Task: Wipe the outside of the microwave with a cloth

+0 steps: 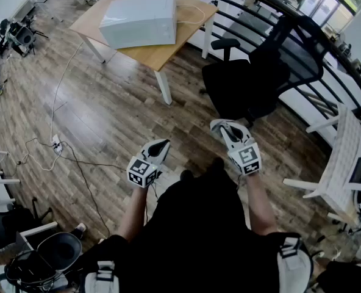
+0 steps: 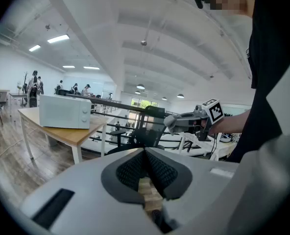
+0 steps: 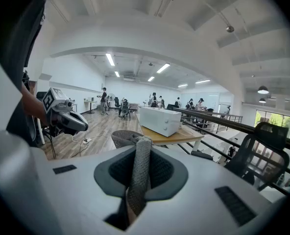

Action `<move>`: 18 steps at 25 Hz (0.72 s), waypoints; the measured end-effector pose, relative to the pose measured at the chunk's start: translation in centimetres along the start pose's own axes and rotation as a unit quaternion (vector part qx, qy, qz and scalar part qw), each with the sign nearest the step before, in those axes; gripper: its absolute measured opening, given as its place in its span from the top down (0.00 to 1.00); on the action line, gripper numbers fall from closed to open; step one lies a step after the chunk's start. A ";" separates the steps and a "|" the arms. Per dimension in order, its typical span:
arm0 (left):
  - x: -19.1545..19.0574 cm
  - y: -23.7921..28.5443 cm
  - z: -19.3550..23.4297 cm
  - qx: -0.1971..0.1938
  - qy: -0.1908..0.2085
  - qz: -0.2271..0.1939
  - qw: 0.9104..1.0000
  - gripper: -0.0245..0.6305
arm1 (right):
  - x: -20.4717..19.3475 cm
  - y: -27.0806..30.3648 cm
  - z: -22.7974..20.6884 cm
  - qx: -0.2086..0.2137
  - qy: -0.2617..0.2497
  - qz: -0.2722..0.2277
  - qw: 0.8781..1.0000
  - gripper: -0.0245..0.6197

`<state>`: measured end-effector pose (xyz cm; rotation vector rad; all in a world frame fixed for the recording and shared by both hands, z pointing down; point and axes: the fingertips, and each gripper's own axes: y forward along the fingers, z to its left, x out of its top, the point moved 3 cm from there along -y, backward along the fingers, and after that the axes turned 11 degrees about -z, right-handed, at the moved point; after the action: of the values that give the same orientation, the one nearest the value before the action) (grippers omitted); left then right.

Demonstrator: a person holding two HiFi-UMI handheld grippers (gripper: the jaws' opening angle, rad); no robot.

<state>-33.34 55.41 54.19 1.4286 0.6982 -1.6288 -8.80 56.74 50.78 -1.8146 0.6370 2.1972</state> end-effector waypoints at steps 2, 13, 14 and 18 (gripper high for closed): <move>0.2 -0.8 0.3 0.003 0.013 0.002 1.000 0.95 | 0.4 0.2 0.6 0.000 -0.004 -0.002 1.000 0.91; 1.2 -2.1 -0.4 -0.016 0.035 -0.003 0.999 0.95 | 1.2 1.3 1.4 -0.012 -0.001 -0.007 1.000 0.91; 1.2 -2.1 -0.4 -0.017 0.032 -0.004 0.999 0.95 | 1.3 1.4 1.7 -0.013 0.002 -0.005 1.000 0.91; 1.0 -1.9 -0.6 -0.020 0.028 -0.001 0.999 0.95 | 0.9 1.4 1.8 -0.012 0.008 -0.004 1.000 0.91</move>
<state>-34.65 56.57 52.85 1.4508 0.7593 -1.5732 -11.18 56.24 50.39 -1.8453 0.6079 2.1951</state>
